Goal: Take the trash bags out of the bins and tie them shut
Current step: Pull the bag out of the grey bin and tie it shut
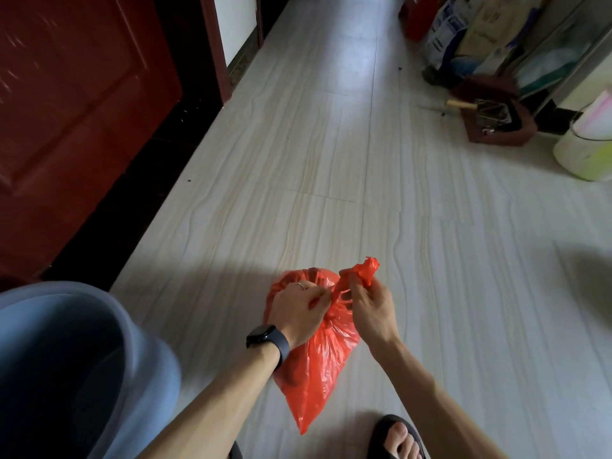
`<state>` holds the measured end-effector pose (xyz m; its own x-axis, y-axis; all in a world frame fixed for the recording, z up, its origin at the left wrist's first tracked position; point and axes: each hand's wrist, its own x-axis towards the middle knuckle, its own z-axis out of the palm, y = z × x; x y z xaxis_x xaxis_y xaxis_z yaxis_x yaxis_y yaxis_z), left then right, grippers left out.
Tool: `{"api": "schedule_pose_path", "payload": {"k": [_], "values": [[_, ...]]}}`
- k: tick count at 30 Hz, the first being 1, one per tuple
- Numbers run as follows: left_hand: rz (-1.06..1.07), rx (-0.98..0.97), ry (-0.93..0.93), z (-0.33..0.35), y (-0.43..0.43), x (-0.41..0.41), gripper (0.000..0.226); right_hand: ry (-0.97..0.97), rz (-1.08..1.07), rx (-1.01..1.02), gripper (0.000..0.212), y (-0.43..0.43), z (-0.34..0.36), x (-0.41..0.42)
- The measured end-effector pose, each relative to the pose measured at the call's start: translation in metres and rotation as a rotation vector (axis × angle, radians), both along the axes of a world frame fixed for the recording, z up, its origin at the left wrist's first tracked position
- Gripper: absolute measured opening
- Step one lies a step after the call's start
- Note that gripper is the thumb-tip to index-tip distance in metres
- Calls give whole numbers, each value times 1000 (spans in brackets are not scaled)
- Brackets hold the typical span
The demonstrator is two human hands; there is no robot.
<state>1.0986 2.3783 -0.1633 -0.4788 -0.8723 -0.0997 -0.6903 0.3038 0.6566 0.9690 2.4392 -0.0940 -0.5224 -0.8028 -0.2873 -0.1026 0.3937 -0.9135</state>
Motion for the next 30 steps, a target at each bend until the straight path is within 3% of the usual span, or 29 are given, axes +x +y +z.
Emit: {"api": "schedule_pose_path", "payload": {"k": [3, 8, 17, 20, 25, 30], "values": [[40, 46, 29, -13, 8, 10, 32, -20, -39, 9, 27, -1, -2, -3], [58, -177, -8, -29, 24, 29, 39, -58, -94, 46, 32, 5, -8, 3], [75, -303, -24, -42, 28, 35, 32, 65, -159, 3, 39, 8, -3, -6], [10, -361, -79, -43, 16, 39, 34, 119, -35, 33, 38, 7, -2, -9], [-160, -604, -177, -22, -17, 52, 36, 257, 220, 137, 17, -31, 12, -34], [-307, -490, -317, -28, -30, 52, 75, -44, 172, 62, 16, -76, 7, -43]]}}
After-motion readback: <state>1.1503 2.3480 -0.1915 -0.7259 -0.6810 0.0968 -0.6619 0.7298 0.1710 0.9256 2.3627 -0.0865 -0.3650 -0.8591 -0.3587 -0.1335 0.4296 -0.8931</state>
